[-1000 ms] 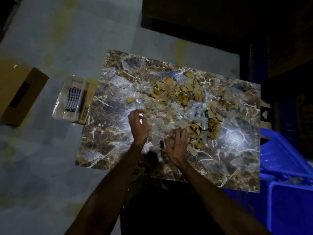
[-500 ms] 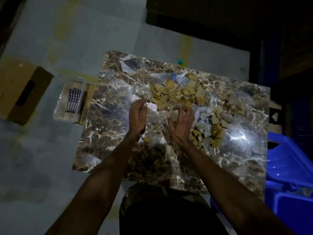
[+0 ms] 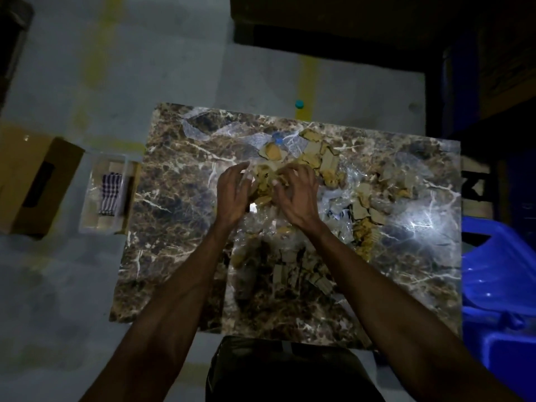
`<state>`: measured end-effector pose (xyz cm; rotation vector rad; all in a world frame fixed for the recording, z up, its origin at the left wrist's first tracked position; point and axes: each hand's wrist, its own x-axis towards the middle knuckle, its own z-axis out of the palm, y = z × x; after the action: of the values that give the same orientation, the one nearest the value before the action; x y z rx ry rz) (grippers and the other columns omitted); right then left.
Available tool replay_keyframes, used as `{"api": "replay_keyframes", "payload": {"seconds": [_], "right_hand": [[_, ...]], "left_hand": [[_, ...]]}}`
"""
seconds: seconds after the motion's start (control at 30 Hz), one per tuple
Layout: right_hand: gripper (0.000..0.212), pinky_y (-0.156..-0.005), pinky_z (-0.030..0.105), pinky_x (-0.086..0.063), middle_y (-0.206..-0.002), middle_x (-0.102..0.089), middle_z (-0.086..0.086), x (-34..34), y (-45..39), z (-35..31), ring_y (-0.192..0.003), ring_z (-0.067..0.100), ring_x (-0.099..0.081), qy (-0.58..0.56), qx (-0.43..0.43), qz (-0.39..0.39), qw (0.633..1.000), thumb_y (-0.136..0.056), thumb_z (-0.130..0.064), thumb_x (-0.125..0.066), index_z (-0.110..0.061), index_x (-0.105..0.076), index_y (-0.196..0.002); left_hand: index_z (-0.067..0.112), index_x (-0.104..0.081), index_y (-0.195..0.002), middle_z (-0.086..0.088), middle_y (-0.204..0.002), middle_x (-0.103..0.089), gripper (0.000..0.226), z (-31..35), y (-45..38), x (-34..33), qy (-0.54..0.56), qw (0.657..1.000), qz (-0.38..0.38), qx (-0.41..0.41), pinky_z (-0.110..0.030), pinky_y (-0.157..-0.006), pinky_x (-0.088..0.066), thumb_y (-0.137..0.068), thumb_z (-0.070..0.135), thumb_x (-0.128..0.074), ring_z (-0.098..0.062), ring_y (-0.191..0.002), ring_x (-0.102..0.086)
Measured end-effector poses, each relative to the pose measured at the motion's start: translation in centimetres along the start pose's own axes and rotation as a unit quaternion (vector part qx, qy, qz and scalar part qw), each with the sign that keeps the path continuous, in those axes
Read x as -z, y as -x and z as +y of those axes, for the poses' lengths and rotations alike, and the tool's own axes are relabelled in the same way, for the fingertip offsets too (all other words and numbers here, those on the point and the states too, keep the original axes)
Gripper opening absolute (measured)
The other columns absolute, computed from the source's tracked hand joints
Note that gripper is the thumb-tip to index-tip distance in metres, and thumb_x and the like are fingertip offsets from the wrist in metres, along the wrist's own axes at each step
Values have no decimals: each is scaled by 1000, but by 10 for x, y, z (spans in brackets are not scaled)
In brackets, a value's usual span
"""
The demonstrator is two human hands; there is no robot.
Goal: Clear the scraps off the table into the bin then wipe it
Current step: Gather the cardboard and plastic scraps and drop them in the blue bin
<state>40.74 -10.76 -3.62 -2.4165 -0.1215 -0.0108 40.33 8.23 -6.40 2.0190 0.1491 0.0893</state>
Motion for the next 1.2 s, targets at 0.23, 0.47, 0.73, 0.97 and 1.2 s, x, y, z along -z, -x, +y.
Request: {"api": "replay_keyframes", "payload": {"seconds": [0.23, 0.47, 0.73, 0.97, 1.2], "right_hand": [[63, -120, 52, -30, -159, -43, 11, 4, -74, 43, -147, 34, -36, 72, -51, -82, 993, -105, -57, -34, -19, -47, -153], [75, -118, 58, -31, -160, -45, 3, 4, -60, 56, -148, 28, -37, 87, 6, -251, 964, -100, -69, -17, -27, -52, -151], [31, -102, 40, -46, -120, -72, 12, 37, -77, 56, -114, 25, -61, -55, 45, -77, 994, -109, -27, -52, -6, -75, -115], [78, -123, 56, -26, -168, -31, 13, 27, -119, 93, -155, 36, -26, 79, -57, -181, 979, -102, -62, -22, -14, -33, -162], [60, -128, 46, -16, -165, -38, 6, 36, -59, 82, -156, 29, -25, -8, 4, -238, 971, -109, -56, -27, -24, -47, -155]], "left_hand": [[11, -51, -149, -11, -156, -48, 57, -14, -51, -10, -44, 995, -57, 69, -48, -121, -33, -104, 45, -42, -27, -146, -41], [17, -61, -139, -1, -142, -62, 33, -1, -33, -26, 8, 992, -124, 17, -39, -112, -47, -107, 20, -53, -12, -130, -58], [23, -48, -152, 0, -156, -49, 51, 20, -80, -41, -32, 987, -134, 79, -30, -114, -38, -109, 49, -41, -11, -138, -47], [19, -62, -141, 3, -140, -63, 36, 28, -51, -57, -9, 977, -213, 26, -15, -103, -45, -110, 31, -50, 0, -122, -58], [19, -53, -149, 1, -150, -56, 47, 40, -75, -65, 41, 988, -132, 69, -16, -104, -44, -108, 41, -50, -5, -133, -53]]}}
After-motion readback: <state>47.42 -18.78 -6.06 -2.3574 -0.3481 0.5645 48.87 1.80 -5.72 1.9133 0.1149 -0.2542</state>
